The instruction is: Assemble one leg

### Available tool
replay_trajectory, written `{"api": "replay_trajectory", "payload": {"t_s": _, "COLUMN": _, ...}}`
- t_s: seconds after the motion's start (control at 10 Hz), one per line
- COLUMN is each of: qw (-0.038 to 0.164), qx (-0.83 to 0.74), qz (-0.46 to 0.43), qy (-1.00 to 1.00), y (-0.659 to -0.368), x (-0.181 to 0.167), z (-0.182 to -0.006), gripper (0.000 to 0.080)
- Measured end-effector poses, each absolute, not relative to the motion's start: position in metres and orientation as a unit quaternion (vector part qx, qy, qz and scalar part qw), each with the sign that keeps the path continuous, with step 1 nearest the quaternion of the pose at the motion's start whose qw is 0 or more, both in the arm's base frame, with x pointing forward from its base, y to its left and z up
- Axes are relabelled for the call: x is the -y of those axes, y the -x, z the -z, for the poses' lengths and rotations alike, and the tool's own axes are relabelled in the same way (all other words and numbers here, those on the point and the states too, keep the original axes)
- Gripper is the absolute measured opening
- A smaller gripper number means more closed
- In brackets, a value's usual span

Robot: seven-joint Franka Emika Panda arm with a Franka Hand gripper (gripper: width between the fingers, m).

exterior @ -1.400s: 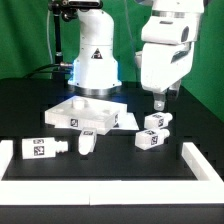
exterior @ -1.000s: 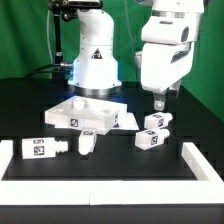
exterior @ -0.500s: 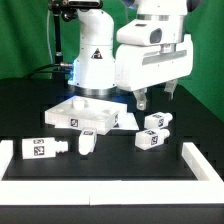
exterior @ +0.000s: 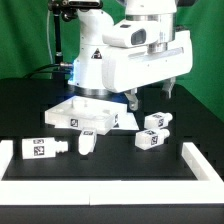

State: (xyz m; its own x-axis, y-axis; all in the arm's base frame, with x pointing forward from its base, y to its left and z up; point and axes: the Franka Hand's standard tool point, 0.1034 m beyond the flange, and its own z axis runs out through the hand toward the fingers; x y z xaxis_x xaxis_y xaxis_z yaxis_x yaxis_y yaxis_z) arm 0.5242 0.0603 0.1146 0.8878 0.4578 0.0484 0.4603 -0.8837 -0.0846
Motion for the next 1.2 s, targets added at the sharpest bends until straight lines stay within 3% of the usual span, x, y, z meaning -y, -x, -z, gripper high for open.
{"api": "replay_trajectory", "payload": {"t_s": 0.3, "qw": 0.047, "qx": 0.033, "qz": -0.002, "qy": 0.998, "y": -0.526, "x": -0.076, "z": -0.117, "gripper": 0.065}}
{"api": "replay_trajectory", "payload": {"t_s": 0.9, "qw": 0.058, "qx": 0.005, "qz": 0.02, "qy": 0.998, "y": -0.521, "x": -0.07, "z": -0.104, "gripper": 0.065}}
{"api": "replay_trajectory", "payload": {"t_s": 1.2, "qw": 0.059, "qx": -0.144, "qz": -0.007, "qy": 0.988, "y": -0.496, "x": -0.076, "z": -0.075, "gripper": 0.065}}
